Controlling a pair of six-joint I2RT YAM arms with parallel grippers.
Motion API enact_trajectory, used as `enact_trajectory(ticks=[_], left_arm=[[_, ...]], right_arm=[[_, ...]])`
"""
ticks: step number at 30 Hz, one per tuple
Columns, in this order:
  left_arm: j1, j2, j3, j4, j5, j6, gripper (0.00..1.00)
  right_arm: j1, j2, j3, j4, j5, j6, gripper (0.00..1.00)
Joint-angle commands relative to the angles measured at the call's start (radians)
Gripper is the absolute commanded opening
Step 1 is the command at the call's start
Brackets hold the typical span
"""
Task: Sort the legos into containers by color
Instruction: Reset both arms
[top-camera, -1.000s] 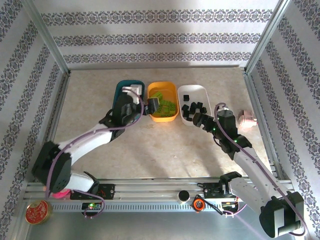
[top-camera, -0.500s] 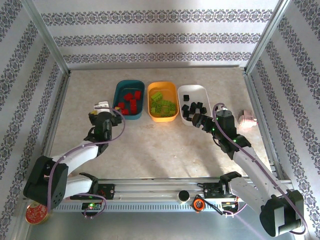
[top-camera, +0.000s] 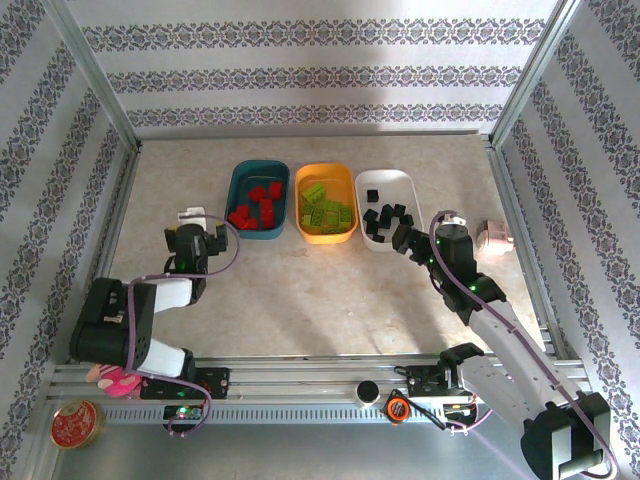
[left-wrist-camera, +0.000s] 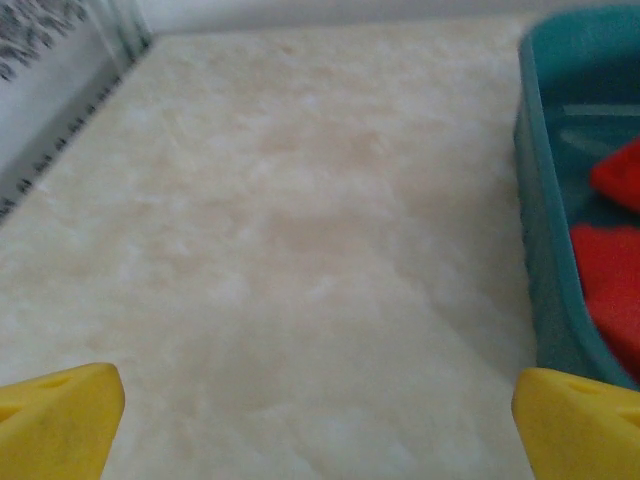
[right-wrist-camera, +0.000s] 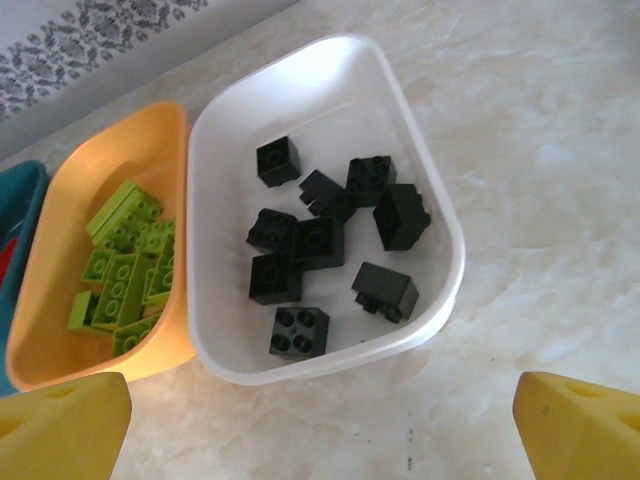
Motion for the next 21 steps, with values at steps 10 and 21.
enact_trajectory(ticks=[10,21], left_arm=[[0.079,0.118,-0.001,0.239,0.181,-0.011,1.0],[0.06,0.115,-0.023,0.278,0.104,-0.018,1.0]], right_arm=[[0.025,-0.049,-0.103,0.208,0.385,-0.2,0.98],[-0.183,0.262,-0.212,0.755,0.159,-0.547,0.98]])
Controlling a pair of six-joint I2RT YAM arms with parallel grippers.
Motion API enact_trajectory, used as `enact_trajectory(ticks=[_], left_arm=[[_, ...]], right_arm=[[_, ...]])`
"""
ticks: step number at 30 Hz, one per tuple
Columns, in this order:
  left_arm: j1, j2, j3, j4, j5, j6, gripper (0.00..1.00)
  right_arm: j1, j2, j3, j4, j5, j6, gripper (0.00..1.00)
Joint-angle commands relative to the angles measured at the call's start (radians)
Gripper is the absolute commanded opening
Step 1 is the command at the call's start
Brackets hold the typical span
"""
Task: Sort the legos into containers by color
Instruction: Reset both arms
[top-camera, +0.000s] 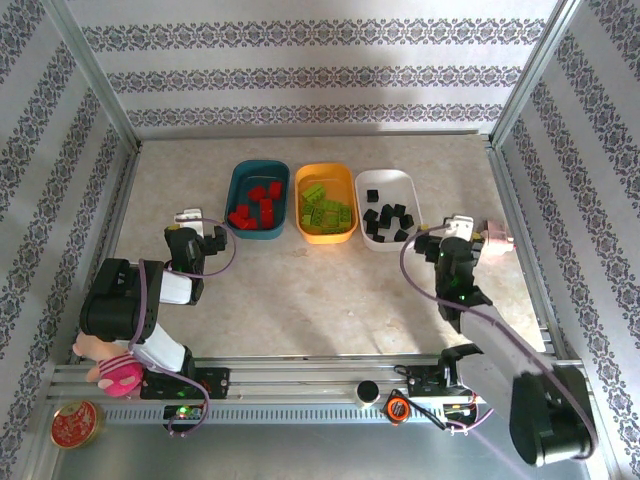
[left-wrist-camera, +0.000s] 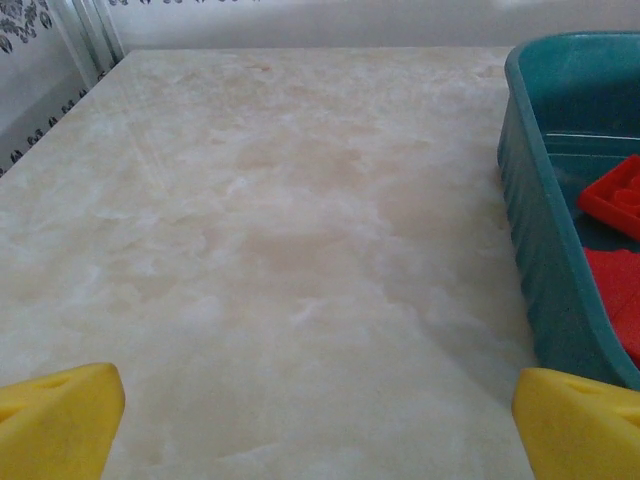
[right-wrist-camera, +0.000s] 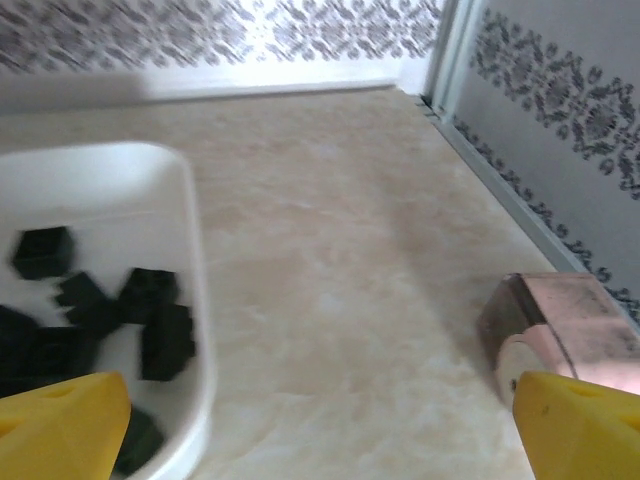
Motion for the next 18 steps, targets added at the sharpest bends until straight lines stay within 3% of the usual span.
enact_trajectory(ticks=[1,6,8,11,12,14,16,18], left_arm=[[-0.009,-0.005,-0.011,0.059,0.005,-0.008,1.0],[-0.009,-0.006,0.016,0.003,0.045,0.007,1.0],[-0.009,-0.006,0.019,0.001,0.053,0.01,1.0],[-0.008,-0.006,0.02,-0.002,0.057,0.011,1.0],[-0.009,-0.006,0.02,-0.004,0.056,0.011,0.99],[-0.008,-0.006,0.021,-0.004,0.056,0.011,1.0],[-0.009,-0.005,0.022,-0.005,0.057,0.011,1.0],[-0.009,-0.006,0.021,-0.005,0.057,0.011,1.0]], right_arm=[[-0.061,0.153,0.039,0.191,-0.122,-0.07,0.98],[-0.098,0.361,0.077,0.359,-0.188,-0.071,0.98],[-0.113,0.397,0.101,0.344,-0.238,-0.057,0.98],[-0.117,0.547,0.068,0.561,-0.266,-0.056,0.98],[-0.114,0.55,0.055,0.598,-0.27,-0.06,0.98],[-0.12,0.516,0.084,0.482,-0.273,-0.054,0.98],[-0.122,0.542,0.067,0.56,-0.276,-0.052,0.98],[-0.121,0.528,0.075,0.521,-0.277,-0.054,0.98]])
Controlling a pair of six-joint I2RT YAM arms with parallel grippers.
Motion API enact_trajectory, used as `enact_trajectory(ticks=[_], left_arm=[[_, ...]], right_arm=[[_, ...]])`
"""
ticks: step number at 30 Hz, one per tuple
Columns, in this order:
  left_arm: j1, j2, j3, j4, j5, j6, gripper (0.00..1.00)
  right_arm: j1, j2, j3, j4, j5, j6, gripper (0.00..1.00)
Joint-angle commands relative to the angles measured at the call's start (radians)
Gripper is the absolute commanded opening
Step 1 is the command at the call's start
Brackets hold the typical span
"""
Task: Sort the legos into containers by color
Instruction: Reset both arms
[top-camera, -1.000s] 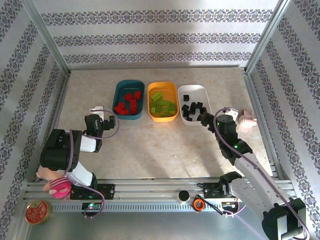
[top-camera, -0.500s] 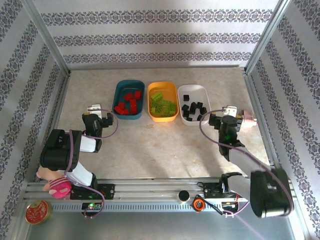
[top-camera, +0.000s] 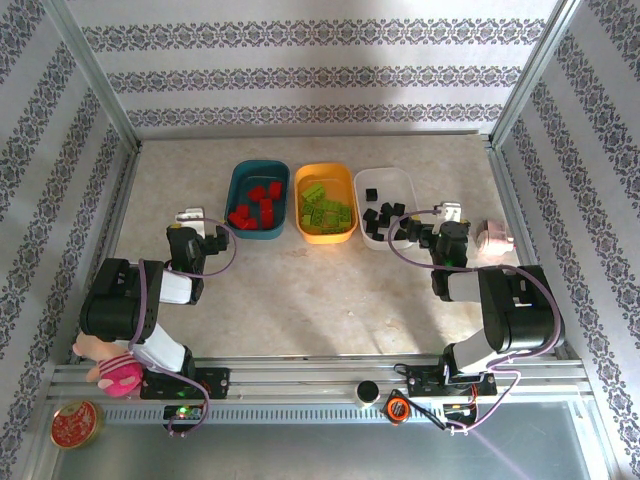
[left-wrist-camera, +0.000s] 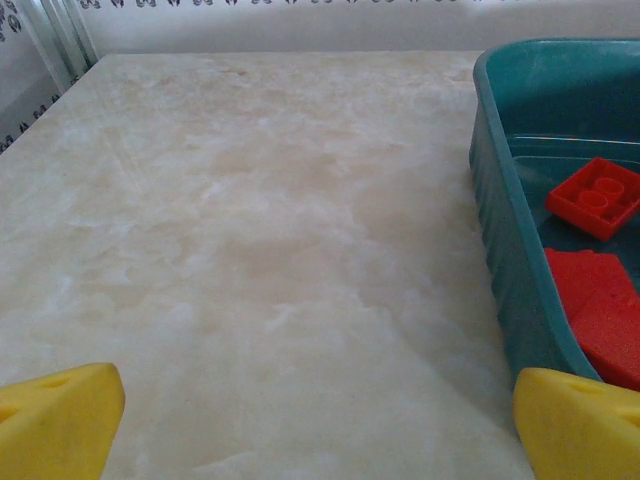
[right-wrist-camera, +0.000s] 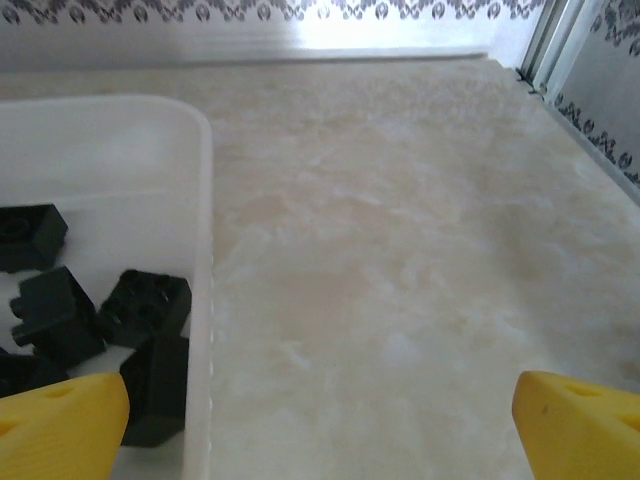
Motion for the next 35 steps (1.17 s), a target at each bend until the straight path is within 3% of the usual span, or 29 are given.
enact_trajectory(ticks=[1,35], left_arm=[[-0.009,-0.006,0.015,-0.003,0.011,0.01,1.0],[-0.01,-0.006,0.017,-0.004,0.013,0.017,1.0]], right_arm=[[-0.01,-0.003,0.004,0.042,-0.022,-0.01,0.98],[-0.006,0.0,-0.003,0.063,0.008,-0.002,0.98]])
